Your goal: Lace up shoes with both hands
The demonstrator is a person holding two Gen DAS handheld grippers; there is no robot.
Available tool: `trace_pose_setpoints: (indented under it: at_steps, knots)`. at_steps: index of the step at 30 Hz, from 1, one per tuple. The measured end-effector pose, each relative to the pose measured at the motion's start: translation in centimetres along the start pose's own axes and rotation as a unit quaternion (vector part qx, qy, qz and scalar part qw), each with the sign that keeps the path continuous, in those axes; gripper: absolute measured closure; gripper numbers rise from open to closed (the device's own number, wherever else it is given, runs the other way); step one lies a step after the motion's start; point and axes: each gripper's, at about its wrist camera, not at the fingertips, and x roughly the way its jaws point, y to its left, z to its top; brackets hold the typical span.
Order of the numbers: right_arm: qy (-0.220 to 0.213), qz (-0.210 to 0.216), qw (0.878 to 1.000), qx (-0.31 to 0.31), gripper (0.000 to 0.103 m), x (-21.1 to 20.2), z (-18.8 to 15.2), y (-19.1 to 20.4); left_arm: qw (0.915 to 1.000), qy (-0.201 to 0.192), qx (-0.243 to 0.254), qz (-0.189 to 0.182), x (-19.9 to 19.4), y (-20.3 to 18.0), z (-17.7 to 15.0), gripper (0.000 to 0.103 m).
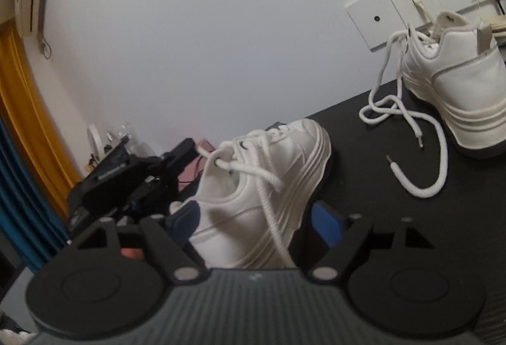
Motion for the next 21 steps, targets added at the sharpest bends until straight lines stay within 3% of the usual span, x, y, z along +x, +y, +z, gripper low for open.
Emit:
trace_pose_setpoints:
  at_steps: [5, 12, 16, 21]
  knots:
    - [0.004, 0.006, 0.999, 0.044, 0.052, 0.6, -0.5, -1.3, 0.9999, -0.014, -0.004, 0.000, -0.5, 0.1, 0.4, 0.098]
    - [0.023, 0.024, 0.998, 0.056, 0.093, 1.3, -0.7, -1.9, 0.9984, -0.055, -0.009, 0.003, -1.9, 0.2, 1.4, 0.098]
    - [0.015, 0.013, 0.998, 0.057, 0.098, 1.5, -0.8, -2.2, 0.9964, -0.083, -0.015, 0.012, -2.8, 0.5, 1.9, 0.098]
    - [-0.043, -0.022, 0.997, 0.054, 0.099, 0.3, -0.5, -2.5, 0.9915, -0.118, 0.003, 0.054, -3.6, 0.2, 1.9, 0.098]
